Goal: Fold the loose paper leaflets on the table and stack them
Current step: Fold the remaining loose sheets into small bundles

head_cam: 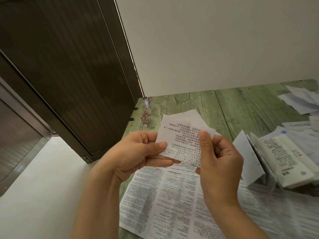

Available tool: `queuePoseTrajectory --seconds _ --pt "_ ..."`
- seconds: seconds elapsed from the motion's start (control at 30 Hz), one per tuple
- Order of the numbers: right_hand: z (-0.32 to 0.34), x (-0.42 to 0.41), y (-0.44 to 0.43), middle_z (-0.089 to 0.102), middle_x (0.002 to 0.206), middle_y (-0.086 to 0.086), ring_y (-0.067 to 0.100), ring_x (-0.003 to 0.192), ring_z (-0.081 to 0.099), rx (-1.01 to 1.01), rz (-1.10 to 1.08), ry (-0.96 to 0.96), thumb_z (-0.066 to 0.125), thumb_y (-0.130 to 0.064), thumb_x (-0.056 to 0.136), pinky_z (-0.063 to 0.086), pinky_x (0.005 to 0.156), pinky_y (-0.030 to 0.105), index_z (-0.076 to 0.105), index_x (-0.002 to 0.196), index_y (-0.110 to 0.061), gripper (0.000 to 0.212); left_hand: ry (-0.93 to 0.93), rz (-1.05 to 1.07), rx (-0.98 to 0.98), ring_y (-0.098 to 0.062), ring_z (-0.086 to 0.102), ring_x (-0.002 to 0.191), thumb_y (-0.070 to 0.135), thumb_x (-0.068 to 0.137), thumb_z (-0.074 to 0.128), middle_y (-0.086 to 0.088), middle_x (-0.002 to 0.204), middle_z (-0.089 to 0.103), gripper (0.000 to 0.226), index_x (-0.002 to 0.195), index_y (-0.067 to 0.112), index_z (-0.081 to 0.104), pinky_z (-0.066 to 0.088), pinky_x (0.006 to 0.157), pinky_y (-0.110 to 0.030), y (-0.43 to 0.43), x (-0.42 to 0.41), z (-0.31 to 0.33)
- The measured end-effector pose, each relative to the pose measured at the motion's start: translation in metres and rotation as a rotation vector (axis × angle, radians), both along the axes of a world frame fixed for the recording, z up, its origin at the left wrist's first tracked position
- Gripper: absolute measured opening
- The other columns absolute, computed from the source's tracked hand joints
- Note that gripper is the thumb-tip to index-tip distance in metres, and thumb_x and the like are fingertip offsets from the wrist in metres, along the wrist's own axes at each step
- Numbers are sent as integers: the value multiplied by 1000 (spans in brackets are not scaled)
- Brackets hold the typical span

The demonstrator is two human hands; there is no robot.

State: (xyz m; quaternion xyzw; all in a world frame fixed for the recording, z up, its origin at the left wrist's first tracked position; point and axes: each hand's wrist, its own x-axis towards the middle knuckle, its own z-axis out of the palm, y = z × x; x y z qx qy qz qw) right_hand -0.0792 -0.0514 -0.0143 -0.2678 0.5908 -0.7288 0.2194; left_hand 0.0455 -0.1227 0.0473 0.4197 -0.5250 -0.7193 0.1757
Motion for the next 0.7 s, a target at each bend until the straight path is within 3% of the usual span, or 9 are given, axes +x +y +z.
queuePoseTrajectory --seconds 0.1,0.27,0.4,0.53,0.7 --pt "0 -1 -1 65 64 -2 8 51 55 -8 -6 -24 57 -40 81 49 44 30 59 68 -19 25 10 32 3 -24 72 77 -3 85 51 -19 98 71 25 107 -2 64 58 61 -21 0 -3 0" --pt "-1 -3 0 63 59 -6 5 50 58 -33 -111 -87 54 -32 90 46 38 20 55 72 -16 24 69 148 -21 -20 71 68 16 68 66 -20 91 72 39 101 -5 65 59 60 -22 5 -22 -6" --pt "3 -4 0 64 67 -6 2 58 62 -45 -155 -92 50 -39 87 47 45 15 53 74 -19 25 36 93 -12 -23 71 79 12 79 66 -17 95 73 27 102 -1 67 59 65 -25 14 -44 -15" --pt "4 -2 0 63 61 0 4 44 53 -40 25 -132 56 -20 92 39 38 14 54 72 -10 22 -101 212 -167 -18 72 73 6 83 63 -10 86 74 14 96 1 68 55 55 -19 6 -30 -10" --pt "4 -5 -1 67 67 -3 3 50 55 51 386 -154 61 -11 89 40 41 15 64 86 -16 7 -344 -10 -286 -17 72 73 7 81 65 -6 83 75 10 89 8 71 56 58 -20 4 0 4"
